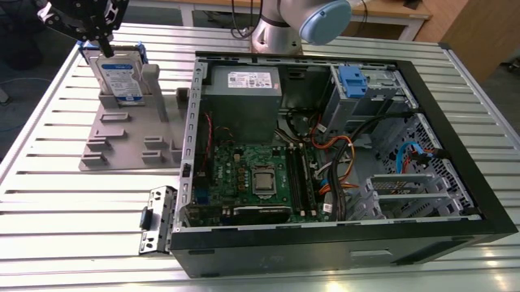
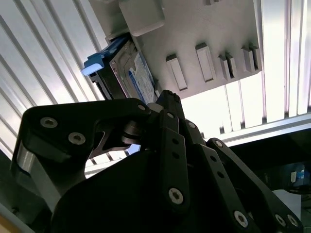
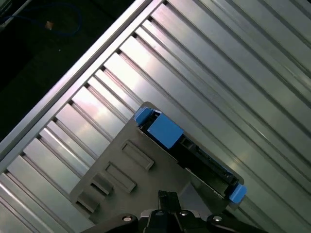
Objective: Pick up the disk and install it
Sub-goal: 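Pick up the disk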
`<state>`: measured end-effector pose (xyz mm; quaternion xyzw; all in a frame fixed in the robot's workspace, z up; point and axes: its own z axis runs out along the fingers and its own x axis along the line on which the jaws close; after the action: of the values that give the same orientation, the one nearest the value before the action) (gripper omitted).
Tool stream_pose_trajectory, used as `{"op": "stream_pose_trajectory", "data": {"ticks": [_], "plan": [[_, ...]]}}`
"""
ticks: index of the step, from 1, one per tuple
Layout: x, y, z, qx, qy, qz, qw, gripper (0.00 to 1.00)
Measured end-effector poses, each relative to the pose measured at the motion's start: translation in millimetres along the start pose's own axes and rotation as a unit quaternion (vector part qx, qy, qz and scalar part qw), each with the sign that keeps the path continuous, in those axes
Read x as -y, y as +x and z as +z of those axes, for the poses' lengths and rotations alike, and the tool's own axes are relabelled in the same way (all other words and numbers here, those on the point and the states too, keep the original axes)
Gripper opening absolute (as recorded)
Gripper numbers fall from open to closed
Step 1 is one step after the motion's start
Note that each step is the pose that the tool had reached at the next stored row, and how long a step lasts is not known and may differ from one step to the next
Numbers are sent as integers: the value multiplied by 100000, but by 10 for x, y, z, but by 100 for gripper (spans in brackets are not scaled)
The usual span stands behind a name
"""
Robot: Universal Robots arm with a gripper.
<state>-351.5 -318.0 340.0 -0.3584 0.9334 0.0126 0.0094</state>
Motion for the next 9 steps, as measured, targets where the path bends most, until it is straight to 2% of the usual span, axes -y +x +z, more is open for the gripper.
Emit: {"op": "stream_pose_trajectory", "data": {"ticks": [9], "plan": [[0,0,0,-48,-72,-2689,99964,10]]}}
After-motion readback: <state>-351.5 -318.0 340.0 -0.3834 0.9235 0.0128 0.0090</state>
